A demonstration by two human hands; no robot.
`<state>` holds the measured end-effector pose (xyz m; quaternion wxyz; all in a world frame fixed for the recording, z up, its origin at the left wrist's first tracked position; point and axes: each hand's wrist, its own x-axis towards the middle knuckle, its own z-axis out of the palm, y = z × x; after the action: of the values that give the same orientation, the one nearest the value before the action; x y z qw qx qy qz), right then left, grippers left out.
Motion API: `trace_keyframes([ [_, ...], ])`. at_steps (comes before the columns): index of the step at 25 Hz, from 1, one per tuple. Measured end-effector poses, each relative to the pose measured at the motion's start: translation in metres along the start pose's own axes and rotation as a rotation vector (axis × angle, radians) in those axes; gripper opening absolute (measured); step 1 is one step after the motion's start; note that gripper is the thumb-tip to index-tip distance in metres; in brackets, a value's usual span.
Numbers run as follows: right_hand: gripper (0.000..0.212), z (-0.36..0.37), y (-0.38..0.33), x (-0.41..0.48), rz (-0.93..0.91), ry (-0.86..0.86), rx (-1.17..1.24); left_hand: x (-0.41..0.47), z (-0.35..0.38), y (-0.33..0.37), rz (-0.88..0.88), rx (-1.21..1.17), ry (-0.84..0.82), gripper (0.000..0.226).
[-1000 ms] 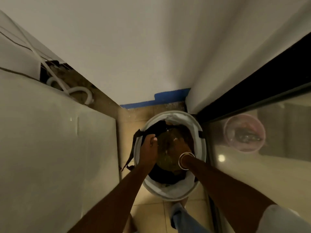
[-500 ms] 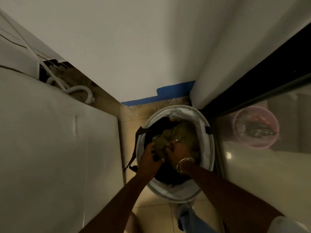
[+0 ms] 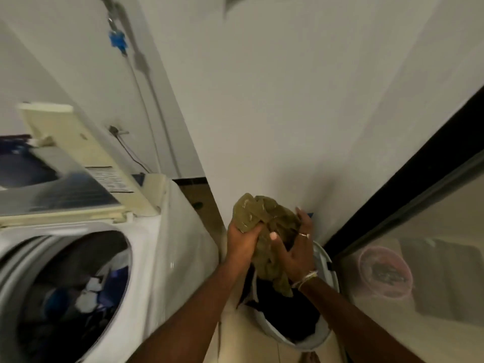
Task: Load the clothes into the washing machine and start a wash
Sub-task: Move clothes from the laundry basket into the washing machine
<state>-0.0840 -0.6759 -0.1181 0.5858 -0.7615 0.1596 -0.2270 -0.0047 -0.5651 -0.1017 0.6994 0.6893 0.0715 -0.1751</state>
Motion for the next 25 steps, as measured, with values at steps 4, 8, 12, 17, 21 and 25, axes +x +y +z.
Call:
trace_keyframes([
  [4,0.105,0.026,-0.037,-0.015,0.135,-0.173,-0.239,-0.036,-0.061,0.093,0.095,-0.227,-0.010,0.033],
  [8,0.034,0.099,-0.116,-0.021,0.143,-0.149,-0.154,-0.072,-0.158,0.142,0.150,-0.430,0.079,0.030],
  [12,0.029,0.202,-0.216,-0.045,0.197,-0.234,0.193,-0.090,-0.278,0.141,0.222,-0.640,0.356,0.043],
  [17,0.029,0.323,-0.234,-0.075,0.371,-0.387,0.338,-0.097,-0.395,0.110,-0.010,-0.524,0.567,0.062],
  [21,0.061,0.351,-0.205,-0.086,0.602,-0.486,0.247,-0.096,-0.447,0.057,-0.314,-0.281,0.589,0.077],
  [25,0.043,0.329,-0.193,-0.072,0.469,-0.641,-0.020,-0.102,-0.390,0.068,-0.205,-0.130,0.670,0.016],
])
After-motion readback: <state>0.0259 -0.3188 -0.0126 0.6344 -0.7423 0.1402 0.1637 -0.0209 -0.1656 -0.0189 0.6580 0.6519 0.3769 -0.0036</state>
